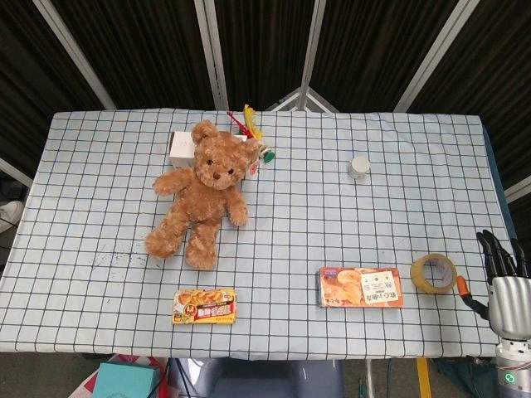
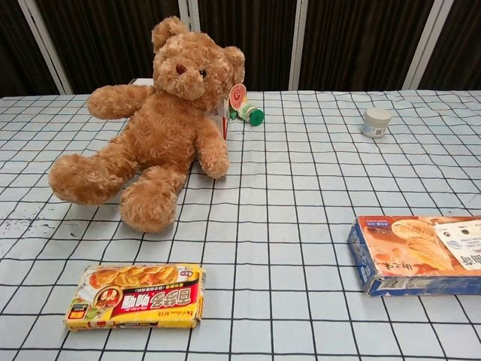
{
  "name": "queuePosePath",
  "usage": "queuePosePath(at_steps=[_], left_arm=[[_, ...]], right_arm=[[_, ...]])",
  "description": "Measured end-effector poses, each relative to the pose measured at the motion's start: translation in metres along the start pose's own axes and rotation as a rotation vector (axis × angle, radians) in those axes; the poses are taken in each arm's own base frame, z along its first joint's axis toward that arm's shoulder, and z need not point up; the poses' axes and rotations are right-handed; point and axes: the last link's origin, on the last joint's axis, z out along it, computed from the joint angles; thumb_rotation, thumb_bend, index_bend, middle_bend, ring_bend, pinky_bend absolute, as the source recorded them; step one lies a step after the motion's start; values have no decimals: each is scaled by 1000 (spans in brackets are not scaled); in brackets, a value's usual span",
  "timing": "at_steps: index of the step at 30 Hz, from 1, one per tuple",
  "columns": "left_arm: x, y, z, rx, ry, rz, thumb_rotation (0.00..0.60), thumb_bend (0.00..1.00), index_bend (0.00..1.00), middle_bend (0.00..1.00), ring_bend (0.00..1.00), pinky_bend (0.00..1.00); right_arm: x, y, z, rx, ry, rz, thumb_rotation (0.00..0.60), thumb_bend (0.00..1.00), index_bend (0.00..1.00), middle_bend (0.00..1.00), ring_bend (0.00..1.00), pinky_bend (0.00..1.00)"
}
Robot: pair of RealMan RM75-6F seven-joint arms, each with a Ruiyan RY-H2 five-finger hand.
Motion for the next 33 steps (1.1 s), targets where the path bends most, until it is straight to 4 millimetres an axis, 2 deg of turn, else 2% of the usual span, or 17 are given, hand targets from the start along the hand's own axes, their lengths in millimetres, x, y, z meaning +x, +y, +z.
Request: queuePosePath(at_steps=[12, 19, 24, 27, 33], left_arm=[[11, 4, -1, -8, 5, -59, 600, 297, 139, 70, 0, 122], [4, 7, 0, -1, -49, -104, 600, 294, 139, 78, 0, 122], [2, 7, 2, 9, -68, -132, 600, 251, 138, 95, 0, 122], [2, 10, 9, 25, -78, -203, 600, 217, 137, 95, 0, 122], [2, 24, 33, 82, -151, -482, 600, 201, 136, 103, 0, 122]], right_arm=[[-1, 2, -3, -21, -12, -2, 600, 367, 85, 117, 235, 62], [-1, 5, -5, -34, -23, 2, 600, 367, 85, 117, 235, 62], [1, 6, -5, -39, -22, 11, 600, 367, 85, 117, 235, 62], [1, 5, -4, -38, -24, 16, 600, 367, 85, 117, 235, 62], [-2, 2, 0, -34, -32, 21, 600, 367, 85, 117, 235, 62]])
